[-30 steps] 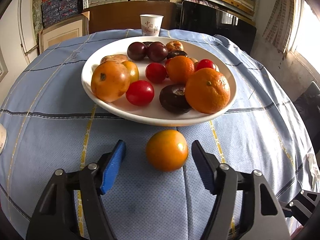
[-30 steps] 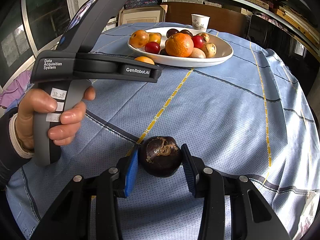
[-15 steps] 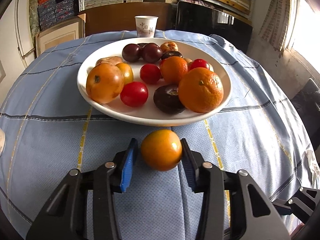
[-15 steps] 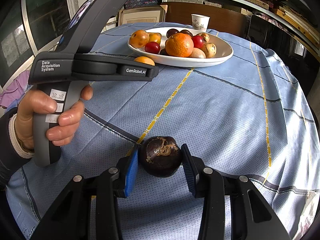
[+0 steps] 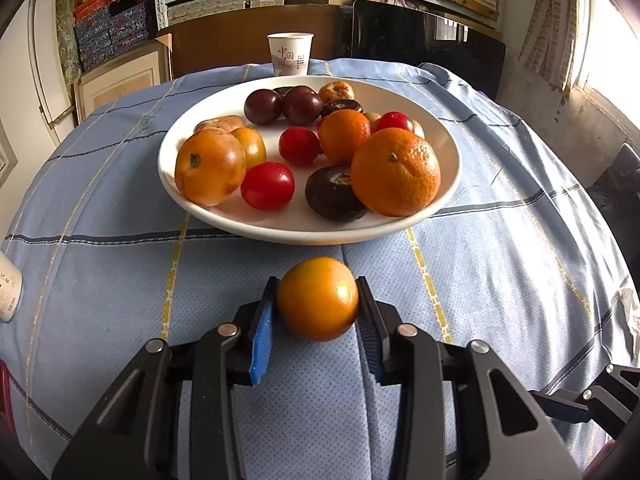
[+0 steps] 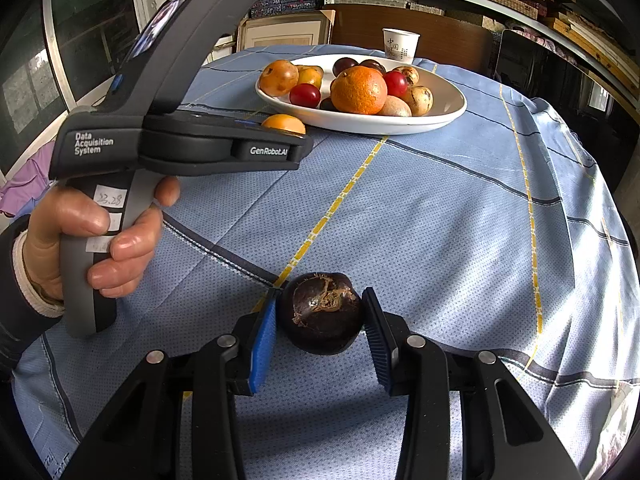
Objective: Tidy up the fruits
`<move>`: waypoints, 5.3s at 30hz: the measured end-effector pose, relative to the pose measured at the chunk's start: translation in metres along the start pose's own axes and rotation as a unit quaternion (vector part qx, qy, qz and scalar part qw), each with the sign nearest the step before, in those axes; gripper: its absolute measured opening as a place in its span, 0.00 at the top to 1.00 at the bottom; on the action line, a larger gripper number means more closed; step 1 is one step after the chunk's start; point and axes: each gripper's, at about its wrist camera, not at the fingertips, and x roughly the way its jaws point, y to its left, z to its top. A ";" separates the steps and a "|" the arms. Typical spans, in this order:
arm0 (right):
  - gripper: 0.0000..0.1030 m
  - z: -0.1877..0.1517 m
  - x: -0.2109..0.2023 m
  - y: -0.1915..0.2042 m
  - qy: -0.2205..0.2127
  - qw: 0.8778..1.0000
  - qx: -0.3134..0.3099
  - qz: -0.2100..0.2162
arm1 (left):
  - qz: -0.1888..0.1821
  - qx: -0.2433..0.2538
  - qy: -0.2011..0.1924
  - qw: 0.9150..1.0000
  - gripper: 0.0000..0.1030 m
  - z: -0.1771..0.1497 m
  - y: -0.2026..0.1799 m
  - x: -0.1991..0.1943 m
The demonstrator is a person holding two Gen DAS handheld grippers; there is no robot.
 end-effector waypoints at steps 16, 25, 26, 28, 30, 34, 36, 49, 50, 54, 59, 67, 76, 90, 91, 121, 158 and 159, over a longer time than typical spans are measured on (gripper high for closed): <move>0.59 -0.001 -0.001 -0.002 -0.007 1.000 0.007 0.009 | 0.015 -0.026 -0.007 1.000 0.64 -0.013 0.018 -0.022; 0.60 0.003 -0.013 -0.003 -0.046 0.997 0.044 0.045 | 0.022 -0.037 -0.026 0.999 0.64 -0.022 0.027 -0.051; 0.60 0.004 -0.014 -0.001 -0.052 0.996 0.047 0.049 | 0.026 -0.037 -0.028 0.999 0.64 -0.024 0.028 -0.054; 0.60 0.006 -0.016 0.003 -0.061 0.995 0.055 0.055 | 0.030 -0.039 -0.030 0.998 0.64 -0.029 0.031 -0.060; 0.60 0.007 -0.016 0.005 -0.065 0.994 0.061 0.062 | 0.027 -0.044 -0.029 0.998 0.64 -0.032 0.035 -0.065; 0.60 0.010 -0.017 0.012 -0.068 0.993 0.074 0.055 | 0.031 -0.054 -0.035 0.997 0.64 -0.039 0.044 -0.078; 0.60 0.014 -0.020 0.014 -0.074 0.993 0.081 0.052 | 0.032 -0.058 -0.040 0.997 0.64 -0.041 0.049 -0.084; 0.60 0.090 -0.053 -0.021 -0.152 0.980 0.127 0.028 | 0.004 -0.074 -0.073 0.995 0.64 0.007 0.080 -0.110; 0.60 0.097 -0.057 -0.027 -0.164 0.976 0.138 0.031 | 0.004 -0.068 -0.081 0.994 0.64 0.018 0.079 -0.111; 0.60 0.115 -0.064 -0.045 -0.193 0.967 0.163 0.035 | -0.011 -0.057 -0.090 0.994 0.64 0.056 0.068 -0.101; 0.60 0.149 -0.056 -0.063 -0.216 0.961 0.170 0.020 | -0.021 -0.055 -0.071 0.996 0.64 0.104 0.054 -0.051; 0.60 0.183 -0.026 -0.092 -0.229 0.952 0.203 0.007 | 0.005 -0.053 -0.037 0.998 0.63 0.135 0.043 0.011; 0.60 0.193 -0.003 -0.101 -0.211 0.956 0.203 0.004 | 0.061 -0.037 -0.079 0.994 0.20 0.135 0.044 -0.013; 0.60 0.194 0.063 -0.088 -0.126 0.976 0.178 -0.014 | 0.088 -0.083 -0.084 0.989 0.13 0.136 0.081 -0.037; 0.59 0.193 0.065 -0.087 -0.124 0.977 0.176 -0.016 | 0.086 -0.086 -0.080 0.989 0.13 0.136 0.082 -0.036; 0.04 0.169 -0.055 -0.046 -0.141 0.984 0.106 -0.034 | 0.086 -0.035 -0.131 0.987 0.06 0.115 0.056 -0.126; 0.04 0.078 -0.042 -0.029 -0.092 0.990 0.087 -0.056 | 0.068 -0.041 -0.097 0.992 0.05 -0.013 0.055 -0.127; 0.04 0.077 -0.042 -0.029 -0.091 0.990 0.087 -0.056 | 0.069 -0.039 -0.097 0.992 0.05 -0.013 0.054 -0.127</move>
